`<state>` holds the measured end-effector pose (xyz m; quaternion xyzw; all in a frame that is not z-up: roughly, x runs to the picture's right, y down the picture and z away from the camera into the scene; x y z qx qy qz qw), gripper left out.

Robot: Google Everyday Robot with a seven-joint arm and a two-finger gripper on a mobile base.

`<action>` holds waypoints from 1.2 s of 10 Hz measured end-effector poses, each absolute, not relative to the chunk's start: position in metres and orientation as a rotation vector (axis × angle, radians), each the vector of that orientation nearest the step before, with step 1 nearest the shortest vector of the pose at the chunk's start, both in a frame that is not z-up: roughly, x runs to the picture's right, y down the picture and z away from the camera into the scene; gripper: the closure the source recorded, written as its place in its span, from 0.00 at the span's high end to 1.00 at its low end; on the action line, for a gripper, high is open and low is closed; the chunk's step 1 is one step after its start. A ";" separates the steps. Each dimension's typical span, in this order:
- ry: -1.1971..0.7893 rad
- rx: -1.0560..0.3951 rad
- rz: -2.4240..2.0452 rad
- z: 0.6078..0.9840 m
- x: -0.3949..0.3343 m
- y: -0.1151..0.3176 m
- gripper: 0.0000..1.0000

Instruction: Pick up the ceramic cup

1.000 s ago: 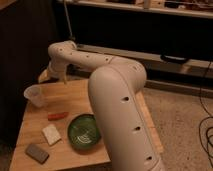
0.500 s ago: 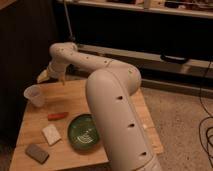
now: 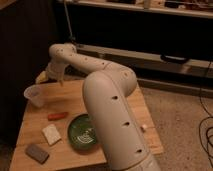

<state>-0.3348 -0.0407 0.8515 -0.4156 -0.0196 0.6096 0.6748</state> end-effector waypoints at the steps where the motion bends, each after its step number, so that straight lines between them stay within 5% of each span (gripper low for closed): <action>1: -0.043 -0.941 1.366 0.852 -0.337 -0.040 0.80; 12: -0.026 -0.963 1.335 0.858 -0.354 -0.016 0.80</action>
